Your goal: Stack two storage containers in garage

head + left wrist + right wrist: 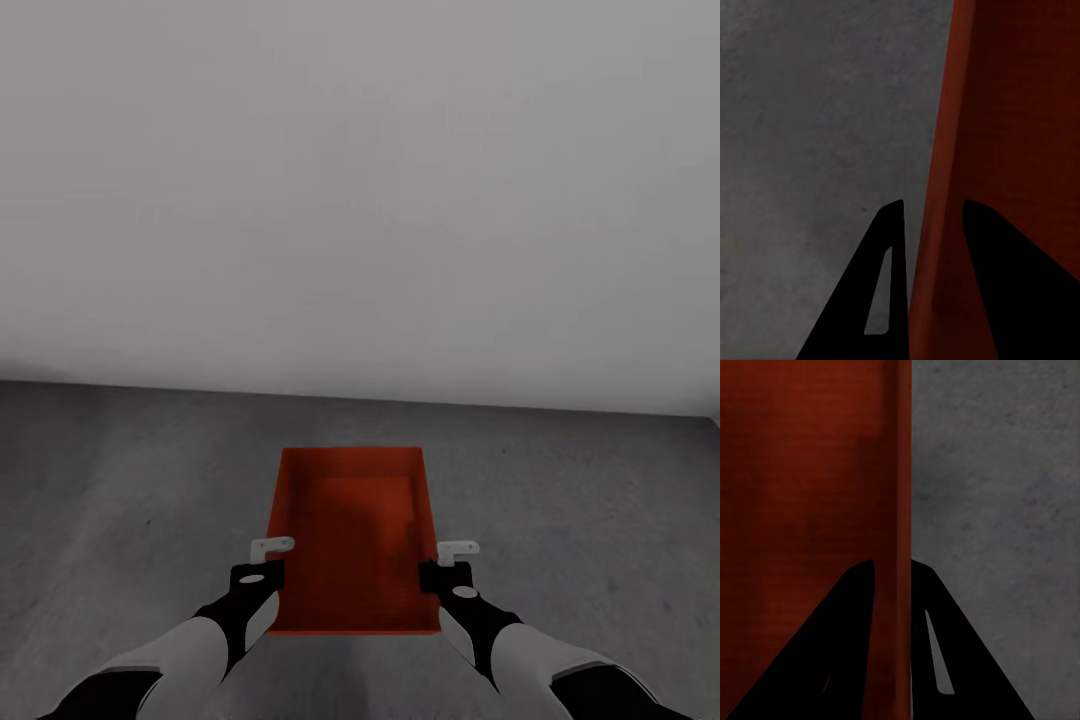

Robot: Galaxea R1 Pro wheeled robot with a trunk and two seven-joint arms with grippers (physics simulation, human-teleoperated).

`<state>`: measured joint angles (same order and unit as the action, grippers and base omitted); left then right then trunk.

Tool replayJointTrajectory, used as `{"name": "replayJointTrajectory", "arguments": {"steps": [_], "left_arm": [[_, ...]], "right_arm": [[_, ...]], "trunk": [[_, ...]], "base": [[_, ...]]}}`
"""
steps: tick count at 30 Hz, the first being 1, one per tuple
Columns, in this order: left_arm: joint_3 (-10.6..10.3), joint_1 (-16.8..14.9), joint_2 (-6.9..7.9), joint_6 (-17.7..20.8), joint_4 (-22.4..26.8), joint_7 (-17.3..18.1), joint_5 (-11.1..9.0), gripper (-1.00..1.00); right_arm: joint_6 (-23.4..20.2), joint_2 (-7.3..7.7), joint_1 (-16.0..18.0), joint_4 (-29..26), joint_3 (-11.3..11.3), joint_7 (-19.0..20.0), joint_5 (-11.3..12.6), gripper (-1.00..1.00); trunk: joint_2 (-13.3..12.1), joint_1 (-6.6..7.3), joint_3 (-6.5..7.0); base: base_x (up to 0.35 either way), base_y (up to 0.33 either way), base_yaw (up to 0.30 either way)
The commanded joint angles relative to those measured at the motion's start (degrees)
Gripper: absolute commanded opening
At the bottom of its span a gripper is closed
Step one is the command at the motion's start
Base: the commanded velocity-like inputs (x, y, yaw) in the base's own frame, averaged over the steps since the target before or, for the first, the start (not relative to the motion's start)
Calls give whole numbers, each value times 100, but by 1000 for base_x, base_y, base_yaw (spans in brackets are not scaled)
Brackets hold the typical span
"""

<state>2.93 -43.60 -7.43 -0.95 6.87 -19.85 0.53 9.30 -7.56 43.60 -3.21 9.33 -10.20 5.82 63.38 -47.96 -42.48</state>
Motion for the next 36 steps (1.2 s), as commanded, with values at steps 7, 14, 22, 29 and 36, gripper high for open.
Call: {"name": "replayJointTrajectory", "arguments": {"steps": [7, 14, 22, 29, 36], "left_arm": [[58, 3, 189, -10, -19, -33, -44, -100], [58, 3, 189, -10, -19, -37, -44, -100], [58, 2, 189, -10, -19, -37, -44, -100], [58, 6, 189, -10, -24, -37, -44, -100], [58, 4, 186, -10, -28, -37, -44, -100]], "right_arm": [[130, 76, 8, -128, -353, -127, 33, -100], [125, 79, 8, -128, -353, -122, 33, -100], [129, 79, 8, -128, -353, -122, 33, -100], [133, 79, 8, -128, -353, -122, 33, -100], [134, 79, 8, -128, -353, -122, 33, -100]], "trunk": [[285, -154, -131], [566, -308, -256], [887, -484, -400], [1167, -637, -526], [1448, -791, -651]], "base": [[0, 0, 0], [0, 0, 0], [0, 0, 0], [0, 0, 0], [0, 0, 0]]}}
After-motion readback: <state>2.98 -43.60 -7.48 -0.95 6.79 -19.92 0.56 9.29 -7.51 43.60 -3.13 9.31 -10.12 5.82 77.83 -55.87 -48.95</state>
